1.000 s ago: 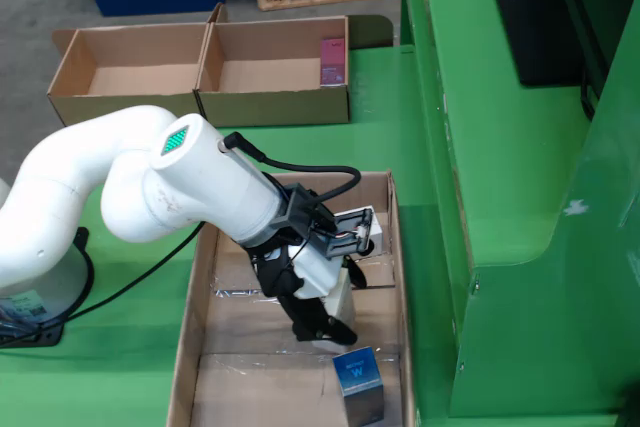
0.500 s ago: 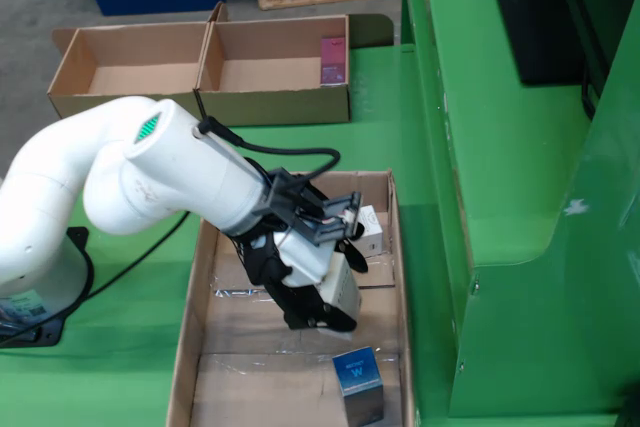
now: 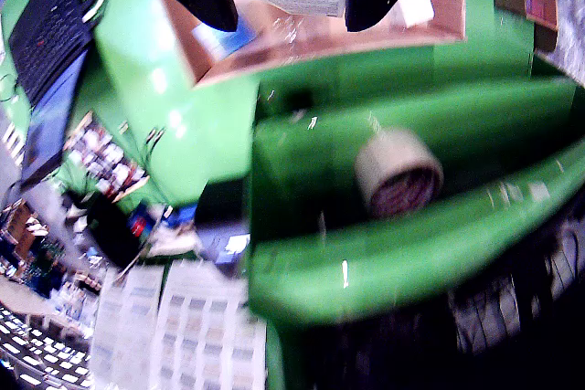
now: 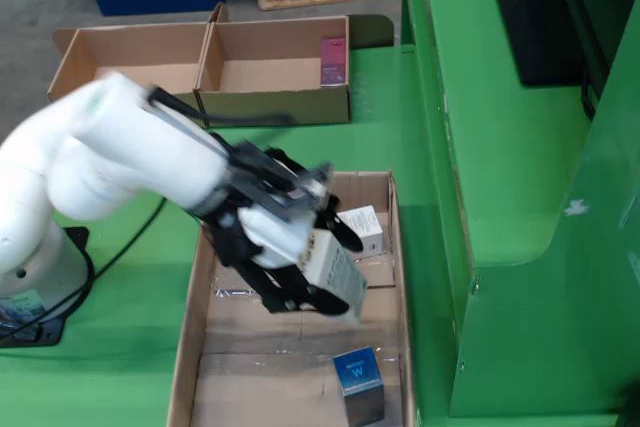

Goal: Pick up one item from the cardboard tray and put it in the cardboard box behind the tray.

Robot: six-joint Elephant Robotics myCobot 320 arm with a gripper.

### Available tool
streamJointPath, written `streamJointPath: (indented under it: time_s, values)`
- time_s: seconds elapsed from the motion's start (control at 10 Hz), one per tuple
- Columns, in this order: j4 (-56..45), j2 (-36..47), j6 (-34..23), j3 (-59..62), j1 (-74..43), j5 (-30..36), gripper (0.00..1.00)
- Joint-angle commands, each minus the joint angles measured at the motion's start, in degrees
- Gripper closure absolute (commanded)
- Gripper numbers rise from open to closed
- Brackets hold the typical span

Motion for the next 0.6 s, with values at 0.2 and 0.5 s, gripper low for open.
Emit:
streamJointPath:
  time_s: [0.2, 0.5]
  values:
    - [2.53, 10.87, 2.23, 1.66, -3.11, 0.09, 1.00]
    - [-0.89, 13.24, 2.83, 1.66, -4.85, 5.30, 1.00]
